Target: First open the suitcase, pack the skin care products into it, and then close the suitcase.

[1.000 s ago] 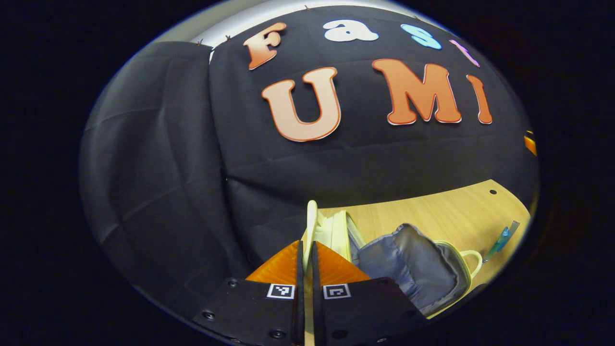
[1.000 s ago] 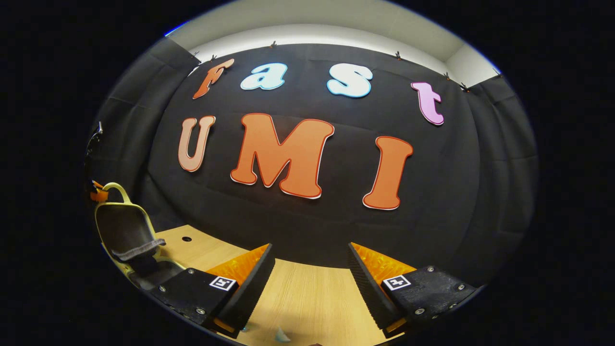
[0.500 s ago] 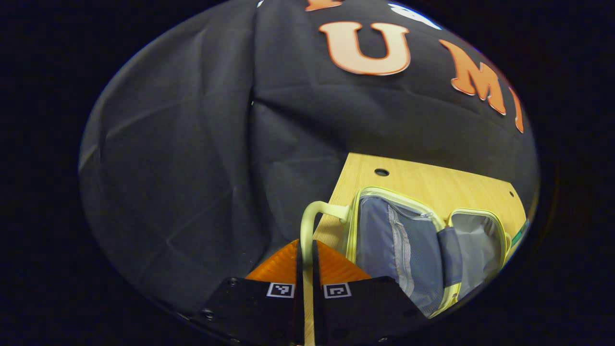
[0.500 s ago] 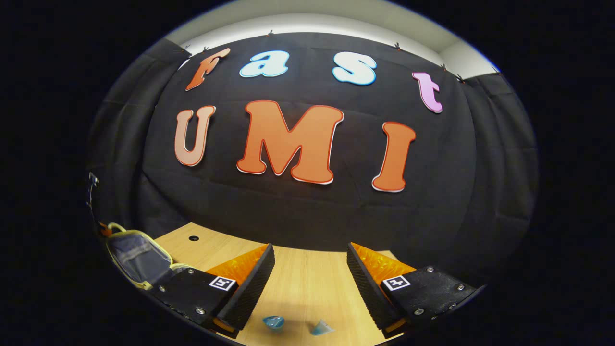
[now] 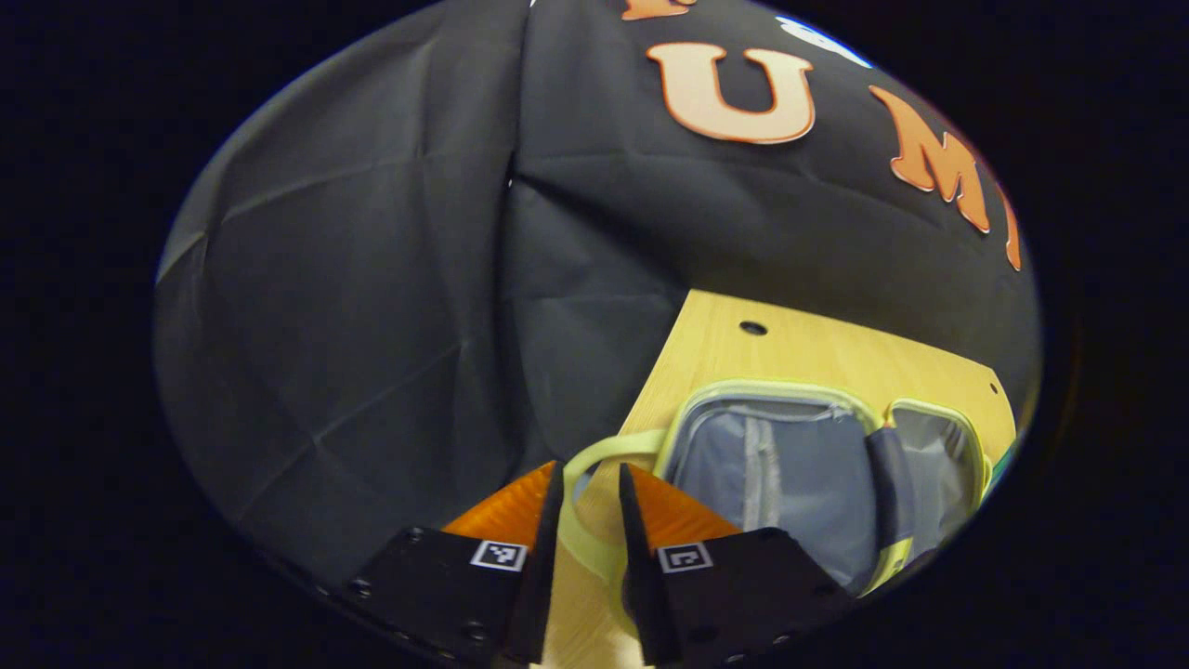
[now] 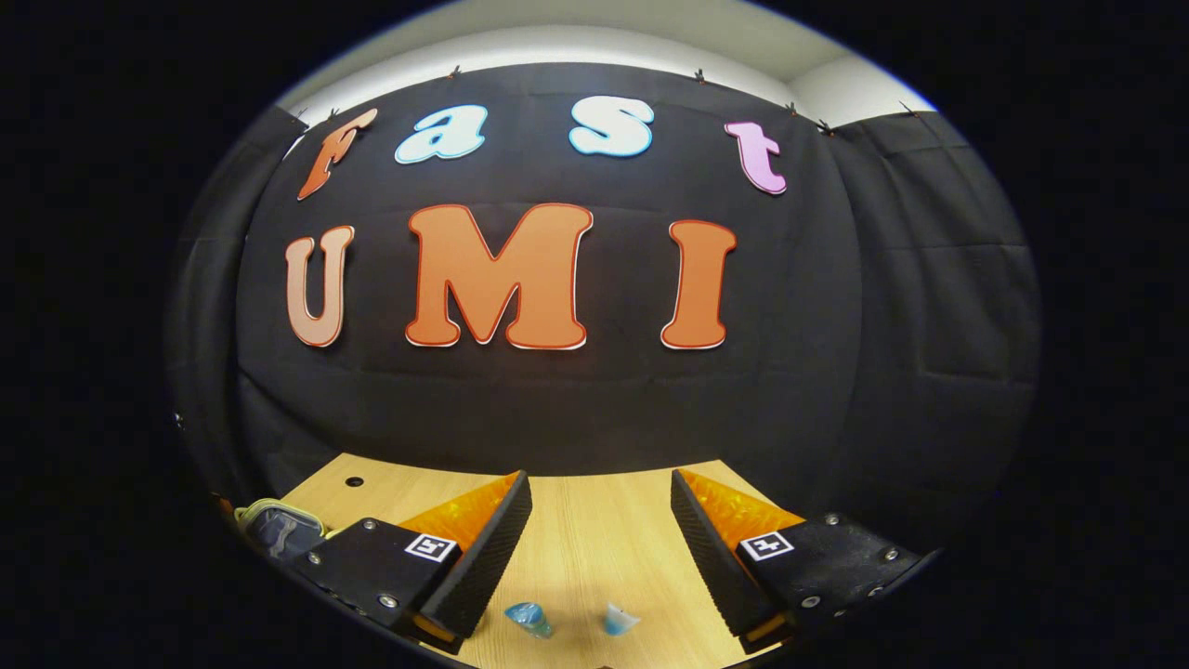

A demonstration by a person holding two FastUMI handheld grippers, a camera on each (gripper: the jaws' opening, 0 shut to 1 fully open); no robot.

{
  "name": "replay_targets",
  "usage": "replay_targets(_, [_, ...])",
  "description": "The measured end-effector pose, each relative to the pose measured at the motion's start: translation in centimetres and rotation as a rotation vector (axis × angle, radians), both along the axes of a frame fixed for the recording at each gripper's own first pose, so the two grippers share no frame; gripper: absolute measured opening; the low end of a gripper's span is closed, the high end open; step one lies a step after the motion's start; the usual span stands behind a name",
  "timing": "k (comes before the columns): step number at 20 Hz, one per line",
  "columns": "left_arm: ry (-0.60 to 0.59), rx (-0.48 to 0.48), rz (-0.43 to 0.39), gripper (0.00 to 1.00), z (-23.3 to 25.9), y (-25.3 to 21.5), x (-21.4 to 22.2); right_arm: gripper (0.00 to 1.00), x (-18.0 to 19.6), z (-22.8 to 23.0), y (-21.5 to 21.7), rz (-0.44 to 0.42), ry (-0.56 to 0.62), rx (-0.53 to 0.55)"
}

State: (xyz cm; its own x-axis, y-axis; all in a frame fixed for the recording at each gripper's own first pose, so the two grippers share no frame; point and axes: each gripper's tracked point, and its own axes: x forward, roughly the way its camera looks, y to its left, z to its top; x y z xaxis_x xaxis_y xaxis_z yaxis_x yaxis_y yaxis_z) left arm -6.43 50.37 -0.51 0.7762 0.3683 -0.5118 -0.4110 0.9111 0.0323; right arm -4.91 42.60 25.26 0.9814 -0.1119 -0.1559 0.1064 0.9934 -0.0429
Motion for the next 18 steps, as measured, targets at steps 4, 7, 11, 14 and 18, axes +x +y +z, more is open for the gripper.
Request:
replay_targets(4, [-0.169, 0.045, -0.109, 0.95, 7.5, -7.5, 2.1, 0.95, 0.2, 0.1, -0.6, 0.042, -0.035, -0.003])
replay_targets(7, [-0.279, 0.029, -0.188, 0.98, 12.6, -15.3, 3.2, 0.95, 0.2, -0.5, -1.9, 0.081, -0.043, 0.0])
replay_targets(11, [-0.341, 0.02, -0.292, 0.97, 16.0, -26.4, 4.2, 0.95, -0.1, -1.9, -4.3, 0.136, -0.042, -0.01])
replay_targets(14, [-0.333, 0.035, -0.352, 0.97, 15.5, -33.4, 5.0, 0.95, -0.7, -3.6, -5.4, 0.19, -0.017, -0.003])
replay_targets(18, [-0.344, 0.03, -0.462, 0.97, 15.4, -43.8, 5.9, 0.95, -1.2, -7.3, -6.1, 0.274, 0.041, -0.008])
